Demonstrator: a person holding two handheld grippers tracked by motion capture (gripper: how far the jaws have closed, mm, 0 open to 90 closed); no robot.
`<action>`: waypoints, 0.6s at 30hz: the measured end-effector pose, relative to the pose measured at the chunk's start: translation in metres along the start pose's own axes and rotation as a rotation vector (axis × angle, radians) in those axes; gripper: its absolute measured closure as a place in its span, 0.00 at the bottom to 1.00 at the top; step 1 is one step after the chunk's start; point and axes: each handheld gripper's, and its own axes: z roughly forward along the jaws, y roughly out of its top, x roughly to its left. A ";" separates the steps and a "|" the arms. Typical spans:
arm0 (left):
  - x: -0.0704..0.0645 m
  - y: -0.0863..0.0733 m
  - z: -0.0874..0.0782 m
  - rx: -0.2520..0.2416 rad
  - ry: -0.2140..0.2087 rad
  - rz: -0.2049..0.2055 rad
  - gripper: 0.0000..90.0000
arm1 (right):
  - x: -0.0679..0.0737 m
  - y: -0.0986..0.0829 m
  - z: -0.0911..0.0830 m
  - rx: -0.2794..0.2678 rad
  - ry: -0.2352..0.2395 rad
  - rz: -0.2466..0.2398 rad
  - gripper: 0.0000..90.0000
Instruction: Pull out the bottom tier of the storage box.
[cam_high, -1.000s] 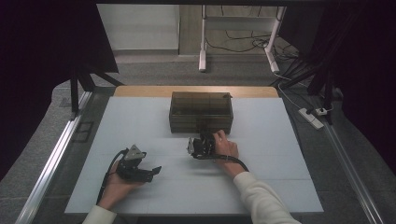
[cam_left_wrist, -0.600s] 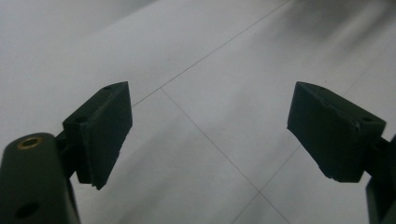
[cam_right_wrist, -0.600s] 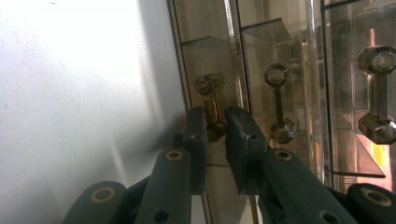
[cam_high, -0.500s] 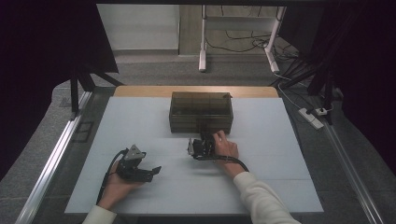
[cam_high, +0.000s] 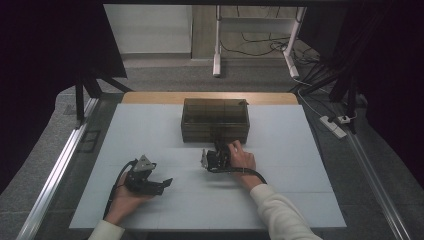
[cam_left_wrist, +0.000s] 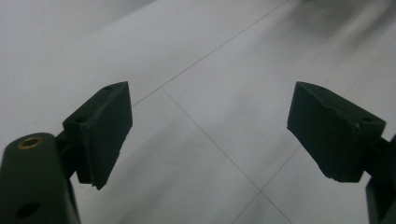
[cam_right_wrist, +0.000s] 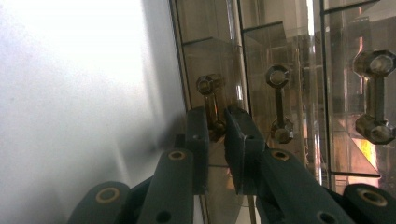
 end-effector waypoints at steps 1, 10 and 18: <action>0.000 0.000 0.000 0.000 0.000 0.000 0.17 | 0.001 0.000 0.000 -0.008 -0.008 0.003 0.88; 0.000 0.000 0.000 0.000 0.001 0.002 0.16 | 0.001 0.000 -0.002 -0.004 -0.015 -0.007 0.89; 0.001 0.000 0.000 -0.001 0.003 0.000 0.16 | 0.002 0.002 -0.008 0.012 -0.006 -0.025 0.89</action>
